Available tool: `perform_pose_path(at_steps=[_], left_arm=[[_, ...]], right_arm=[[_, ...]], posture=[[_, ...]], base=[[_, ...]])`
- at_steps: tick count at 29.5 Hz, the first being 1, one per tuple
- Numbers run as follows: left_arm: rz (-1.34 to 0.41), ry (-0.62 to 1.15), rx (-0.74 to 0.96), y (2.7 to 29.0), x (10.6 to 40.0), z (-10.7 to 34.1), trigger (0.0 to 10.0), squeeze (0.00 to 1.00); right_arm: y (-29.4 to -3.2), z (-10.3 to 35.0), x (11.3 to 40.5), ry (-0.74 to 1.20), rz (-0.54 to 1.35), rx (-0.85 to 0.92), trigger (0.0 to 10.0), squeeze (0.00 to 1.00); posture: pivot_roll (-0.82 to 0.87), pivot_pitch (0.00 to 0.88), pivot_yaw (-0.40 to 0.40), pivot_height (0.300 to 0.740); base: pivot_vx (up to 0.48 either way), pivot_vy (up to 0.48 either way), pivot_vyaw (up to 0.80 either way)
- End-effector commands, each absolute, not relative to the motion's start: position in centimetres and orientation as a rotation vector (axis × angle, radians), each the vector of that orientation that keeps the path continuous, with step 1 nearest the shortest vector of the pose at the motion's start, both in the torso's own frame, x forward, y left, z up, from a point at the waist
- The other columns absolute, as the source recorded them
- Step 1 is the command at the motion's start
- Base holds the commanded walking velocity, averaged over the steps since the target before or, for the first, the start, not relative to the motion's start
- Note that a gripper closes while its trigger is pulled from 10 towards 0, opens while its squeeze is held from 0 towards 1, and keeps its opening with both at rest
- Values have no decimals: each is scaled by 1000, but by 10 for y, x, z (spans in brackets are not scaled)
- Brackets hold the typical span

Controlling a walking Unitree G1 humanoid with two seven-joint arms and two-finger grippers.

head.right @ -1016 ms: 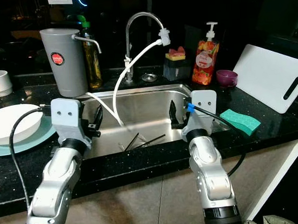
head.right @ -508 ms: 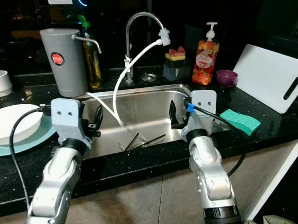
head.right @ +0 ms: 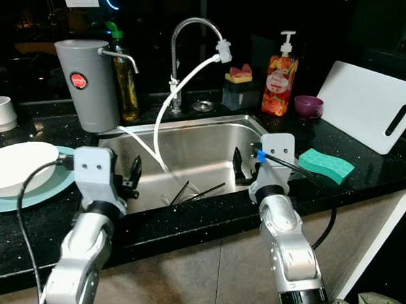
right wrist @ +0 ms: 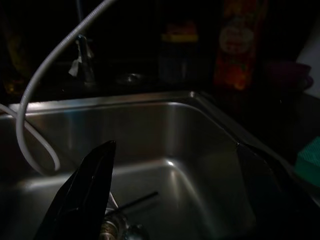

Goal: Kitchen organization

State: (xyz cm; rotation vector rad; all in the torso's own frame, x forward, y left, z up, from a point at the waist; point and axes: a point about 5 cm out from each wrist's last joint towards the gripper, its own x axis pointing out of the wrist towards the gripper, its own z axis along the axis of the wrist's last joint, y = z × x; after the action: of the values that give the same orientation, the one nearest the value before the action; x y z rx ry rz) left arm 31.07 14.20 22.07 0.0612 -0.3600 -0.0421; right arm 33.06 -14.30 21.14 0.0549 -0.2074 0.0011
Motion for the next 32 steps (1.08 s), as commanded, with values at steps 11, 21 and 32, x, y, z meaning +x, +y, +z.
perform_pose_path(at_steps=[11, 21, 32], left_arm=[[-49, -331, 93, 143, 309, 215, 10000, 0], [-50, -337, 123, 151, 309, 219, 10000, 0], [-37, -337, 110, 149, 311, 218, 10000, 0]], right_arm=[[-154, 194, 329, -158, -54, 71, 10000, 0], [-152, 195, 330, -163, -68, 90, 10000, 0], [-156, 196, 328, -159, -55, 63, 10000, 0]], posture=[[61, 40, -54, 740], [69, 43, -33, 740], [36, 47, -62, 740]], base=[[0, 0, 0], [0, 0, 0], [0, 0, 0]])
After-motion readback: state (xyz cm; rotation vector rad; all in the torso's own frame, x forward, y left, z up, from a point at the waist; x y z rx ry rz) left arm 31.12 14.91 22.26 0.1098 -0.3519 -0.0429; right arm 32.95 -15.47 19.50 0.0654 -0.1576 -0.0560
